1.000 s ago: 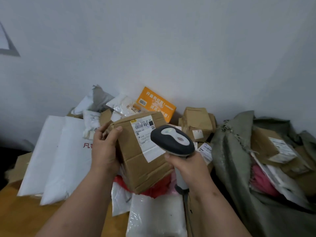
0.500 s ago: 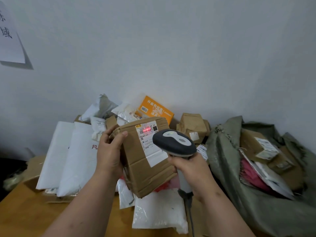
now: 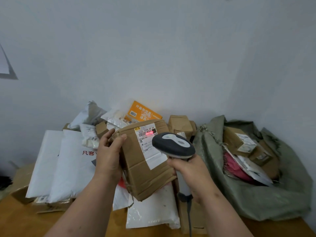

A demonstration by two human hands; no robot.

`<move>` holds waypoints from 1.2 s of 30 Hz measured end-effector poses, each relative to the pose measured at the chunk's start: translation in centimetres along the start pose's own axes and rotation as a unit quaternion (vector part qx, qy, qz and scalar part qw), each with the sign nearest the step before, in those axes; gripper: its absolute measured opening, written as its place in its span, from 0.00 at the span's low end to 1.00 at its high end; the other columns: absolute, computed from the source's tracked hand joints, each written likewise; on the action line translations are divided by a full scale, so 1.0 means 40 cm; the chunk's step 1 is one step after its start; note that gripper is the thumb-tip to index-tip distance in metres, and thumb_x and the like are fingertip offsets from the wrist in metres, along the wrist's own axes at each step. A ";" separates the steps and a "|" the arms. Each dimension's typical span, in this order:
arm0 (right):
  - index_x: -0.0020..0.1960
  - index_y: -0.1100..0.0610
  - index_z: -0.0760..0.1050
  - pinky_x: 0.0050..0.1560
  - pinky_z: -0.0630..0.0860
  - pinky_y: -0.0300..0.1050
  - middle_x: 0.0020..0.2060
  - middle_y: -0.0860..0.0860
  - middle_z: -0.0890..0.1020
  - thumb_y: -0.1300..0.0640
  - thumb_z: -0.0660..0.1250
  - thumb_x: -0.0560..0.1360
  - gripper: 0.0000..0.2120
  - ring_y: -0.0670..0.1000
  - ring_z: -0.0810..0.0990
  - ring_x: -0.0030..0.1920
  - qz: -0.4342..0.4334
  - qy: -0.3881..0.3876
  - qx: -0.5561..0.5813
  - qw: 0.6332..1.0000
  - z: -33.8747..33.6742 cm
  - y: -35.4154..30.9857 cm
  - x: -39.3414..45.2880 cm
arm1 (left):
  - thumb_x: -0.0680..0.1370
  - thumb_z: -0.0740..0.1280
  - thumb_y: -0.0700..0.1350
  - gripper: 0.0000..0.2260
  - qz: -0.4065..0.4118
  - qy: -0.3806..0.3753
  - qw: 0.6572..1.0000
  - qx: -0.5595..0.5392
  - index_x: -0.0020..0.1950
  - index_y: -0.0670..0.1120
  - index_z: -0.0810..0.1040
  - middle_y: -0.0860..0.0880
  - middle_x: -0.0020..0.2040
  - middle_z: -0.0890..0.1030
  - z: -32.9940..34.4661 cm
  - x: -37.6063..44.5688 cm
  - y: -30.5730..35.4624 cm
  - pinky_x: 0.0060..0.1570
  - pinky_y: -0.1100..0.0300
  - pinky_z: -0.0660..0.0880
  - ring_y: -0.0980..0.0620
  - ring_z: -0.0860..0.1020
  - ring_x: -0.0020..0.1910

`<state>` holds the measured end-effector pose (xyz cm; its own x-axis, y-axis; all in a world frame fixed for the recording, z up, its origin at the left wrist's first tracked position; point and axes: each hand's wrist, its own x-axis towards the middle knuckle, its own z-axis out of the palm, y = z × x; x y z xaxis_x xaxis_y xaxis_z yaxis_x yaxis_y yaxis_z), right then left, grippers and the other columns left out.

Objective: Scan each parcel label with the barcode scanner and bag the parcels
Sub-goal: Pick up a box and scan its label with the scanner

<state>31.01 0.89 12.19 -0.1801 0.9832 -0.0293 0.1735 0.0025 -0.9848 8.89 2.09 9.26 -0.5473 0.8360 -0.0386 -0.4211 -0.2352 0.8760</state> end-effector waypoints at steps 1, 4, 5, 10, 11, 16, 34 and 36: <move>0.47 0.52 0.80 0.43 0.77 0.42 0.31 0.48 0.80 0.59 0.72 0.71 0.06 0.51 0.81 0.39 0.000 0.002 0.003 1.000 -0.004 0.000 -0.004 | 0.73 0.75 0.47 0.17 -0.002 -0.003 1.000 0.003 0.58 0.61 0.77 0.49 0.58 0.81 0.003 -0.003 -0.002 0.54 0.43 0.81 0.46 0.82 0.55; 0.44 0.52 0.79 0.39 0.75 0.41 0.29 0.46 0.78 0.61 0.72 0.71 0.05 0.48 0.77 0.35 -0.002 0.004 0.007 1.000 -0.018 0.004 -0.011 | 0.73 0.75 0.46 0.18 -0.002 -0.007 1.000 0.004 0.60 0.61 0.77 0.49 0.58 0.81 0.015 -0.011 -0.008 0.54 0.42 0.80 0.47 0.82 0.55; 0.44 0.52 0.79 0.38 0.75 0.41 0.29 0.47 0.78 0.61 0.72 0.71 0.05 0.47 0.77 0.35 -0.002 0.006 0.009 1.000 -0.024 0.007 -0.012 | 0.73 0.75 0.45 0.18 -0.004 -0.009 1.000 0.003 0.60 0.60 0.77 0.49 0.59 0.81 0.020 -0.014 -0.011 0.53 0.43 0.81 0.47 0.82 0.55; 0.47 0.54 0.81 0.36 0.74 0.36 0.30 0.48 0.80 0.60 0.73 0.71 0.05 0.46 0.78 0.35 -0.004 0.033 0.009 0.999 -0.069 0.017 -0.016 | 0.74 0.74 0.44 0.17 -0.007 -0.022 1.000 -0.017 0.60 0.59 0.77 0.49 0.59 0.81 0.072 -0.024 -0.028 0.46 0.49 0.82 0.48 0.83 0.53; 0.48 0.50 0.81 0.34 0.74 0.33 0.32 0.48 0.82 0.59 0.73 0.71 0.07 0.44 0.80 0.35 -0.006 0.043 0.011 0.999 -0.082 0.021 -0.016 | 0.75 0.74 0.44 0.17 -0.004 -0.019 0.999 -0.026 0.61 0.57 0.76 0.48 0.59 0.81 0.089 -0.025 -0.031 0.45 0.50 0.82 0.49 0.83 0.53; 0.45 0.45 0.78 0.35 0.75 0.35 0.36 0.42 0.84 0.56 0.76 0.72 0.09 0.40 0.81 0.38 0.006 0.126 0.073 0.989 -0.176 0.055 -0.005 | 0.76 0.73 0.48 0.20 -0.004 0.002 0.999 -0.039 0.66 0.51 0.73 0.47 0.61 0.80 0.196 -0.029 -0.053 0.36 0.56 0.78 0.51 0.81 0.49; 0.52 0.46 0.76 0.59 0.79 0.61 0.50 0.53 0.83 0.49 0.76 0.73 0.12 0.56 0.81 0.52 0.170 0.280 0.228 0.917 -0.798 0.330 0.137 | 0.68 0.75 0.63 0.29 0.048 -0.148 0.949 0.274 0.62 0.64 0.64 0.54 0.64 0.73 0.829 -0.210 -0.466 0.56 0.58 0.75 0.54 0.74 0.61; 0.51 0.48 0.76 0.57 0.80 0.61 0.50 0.54 0.82 0.52 0.75 0.74 0.10 0.57 0.81 0.51 0.191 0.270 0.259 0.907 -0.827 0.357 0.152 | 0.69 0.77 0.57 0.28 0.078 -0.171 0.936 0.298 0.62 0.61 0.64 0.54 0.64 0.71 0.867 -0.215 -0.503 0.53 0.64 0.74 0.57 0.73 0.59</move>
<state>64.44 12.92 3.63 0.3227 0.8402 -0.4358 -0.3799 -0.3067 -0.8727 47.15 16.80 8.64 -0.2622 0.9482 0.1793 0.1797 -0.1345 0.9745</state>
